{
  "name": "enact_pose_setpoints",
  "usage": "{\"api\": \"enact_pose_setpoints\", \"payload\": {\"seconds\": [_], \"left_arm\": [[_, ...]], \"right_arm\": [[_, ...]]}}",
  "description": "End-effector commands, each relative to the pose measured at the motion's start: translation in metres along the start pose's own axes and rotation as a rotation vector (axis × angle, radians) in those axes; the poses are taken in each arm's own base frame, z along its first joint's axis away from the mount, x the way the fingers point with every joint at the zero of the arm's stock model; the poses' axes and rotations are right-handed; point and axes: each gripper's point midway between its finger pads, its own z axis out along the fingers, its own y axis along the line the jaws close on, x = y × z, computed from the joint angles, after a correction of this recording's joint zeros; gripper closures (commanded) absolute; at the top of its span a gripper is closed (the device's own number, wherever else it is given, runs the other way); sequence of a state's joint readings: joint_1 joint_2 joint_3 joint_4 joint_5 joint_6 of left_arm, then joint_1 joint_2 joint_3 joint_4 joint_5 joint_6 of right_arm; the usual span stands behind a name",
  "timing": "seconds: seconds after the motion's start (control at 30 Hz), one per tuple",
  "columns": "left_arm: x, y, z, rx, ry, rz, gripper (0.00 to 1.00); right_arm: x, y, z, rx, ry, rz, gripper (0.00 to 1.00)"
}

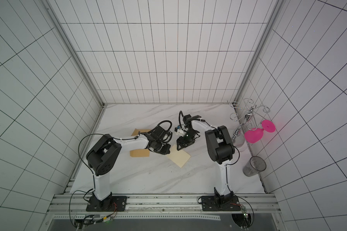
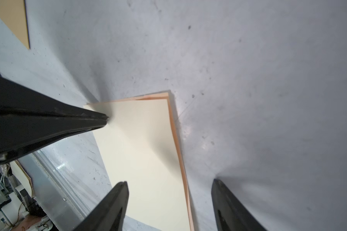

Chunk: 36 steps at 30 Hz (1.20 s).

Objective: Fold the letter paper in half and place it into the envelope
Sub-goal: Fold the letter paper at the center of the board.

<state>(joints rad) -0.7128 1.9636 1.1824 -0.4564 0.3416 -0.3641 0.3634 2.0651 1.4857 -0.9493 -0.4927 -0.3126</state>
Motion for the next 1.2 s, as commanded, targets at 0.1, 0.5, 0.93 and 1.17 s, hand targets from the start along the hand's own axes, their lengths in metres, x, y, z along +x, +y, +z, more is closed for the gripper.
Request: {"api": "enact_pose_setpoints", "payload": {"seconds": [0.1, 0.5, 0.93, 1.17], "left_arm": [[0.108, 0.088, 0.038, -0.298, 0.336, -0.137, 1.00], [0.097, 0.094, 0.037, -0.280, 0.316, -0.216, 1.00], [0.091, 0.092, 0.036, -0.260, 0.305, -0.231, 1.00], [0.090, 0.092, 0.036, -0.265, 0.306, -0.228, 1.00]], "right_arm": [[-0.016, -0.012, -0.033, 0.062, -0.118, 0.065, 0.34], [-0.006, 0.021, -0.084, 0.049, -0.443, 0.656, 1.00], [-0.002, 0.055, -0.006, -0.159, -0.620, 0.967, 1.00], [-0.012, 0.070, 0.022, -0.209, -0.567, 0.972, 1.00]]}}
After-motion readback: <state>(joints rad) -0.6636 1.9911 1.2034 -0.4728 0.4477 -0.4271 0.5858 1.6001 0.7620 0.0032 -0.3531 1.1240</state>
